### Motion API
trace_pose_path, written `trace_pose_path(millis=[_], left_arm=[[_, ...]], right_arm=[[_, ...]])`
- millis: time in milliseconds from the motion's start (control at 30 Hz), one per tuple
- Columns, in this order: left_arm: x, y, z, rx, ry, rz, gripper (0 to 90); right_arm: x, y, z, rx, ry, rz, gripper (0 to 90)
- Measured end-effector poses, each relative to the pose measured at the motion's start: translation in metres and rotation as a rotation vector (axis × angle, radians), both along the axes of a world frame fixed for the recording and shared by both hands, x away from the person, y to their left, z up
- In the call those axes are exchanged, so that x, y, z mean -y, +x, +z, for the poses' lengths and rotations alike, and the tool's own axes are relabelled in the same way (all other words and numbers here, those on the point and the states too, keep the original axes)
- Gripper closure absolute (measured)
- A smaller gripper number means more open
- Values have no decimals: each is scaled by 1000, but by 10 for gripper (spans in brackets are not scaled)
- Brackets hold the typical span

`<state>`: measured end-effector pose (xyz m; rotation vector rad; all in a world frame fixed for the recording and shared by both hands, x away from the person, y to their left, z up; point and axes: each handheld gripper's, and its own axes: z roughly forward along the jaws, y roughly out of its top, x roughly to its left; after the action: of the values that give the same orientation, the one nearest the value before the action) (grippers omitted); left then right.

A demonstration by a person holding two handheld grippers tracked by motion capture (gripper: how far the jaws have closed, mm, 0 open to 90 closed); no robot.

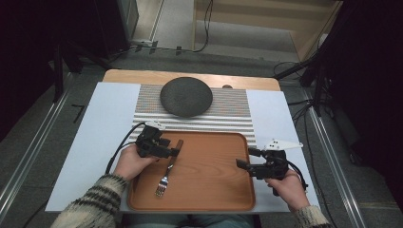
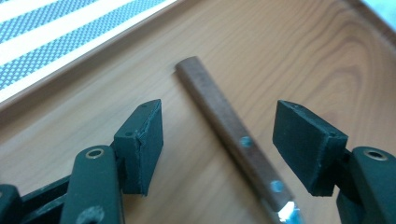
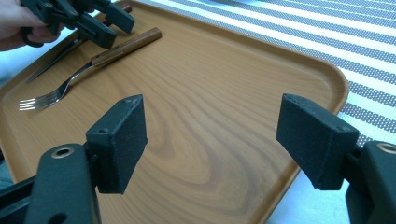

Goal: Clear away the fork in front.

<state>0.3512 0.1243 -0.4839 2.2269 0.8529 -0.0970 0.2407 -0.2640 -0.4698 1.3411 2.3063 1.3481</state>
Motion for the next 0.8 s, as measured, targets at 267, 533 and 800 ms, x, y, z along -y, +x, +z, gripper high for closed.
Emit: trace_pose_path(millis=[267, 533, 800], left_arm=[[10, -8, 8, 21, -49, -41, 303], [29, -20, 12, 84, -41, -150, 370], [40, -26, 8, 53, -6, -241, 820]], right_arm=[[1, -1, -1, -2, -3, -5, 226], [3, -4, -1, -3, -7, -14, 226], [5, -6, -1, -4, -7, -22, 226]])
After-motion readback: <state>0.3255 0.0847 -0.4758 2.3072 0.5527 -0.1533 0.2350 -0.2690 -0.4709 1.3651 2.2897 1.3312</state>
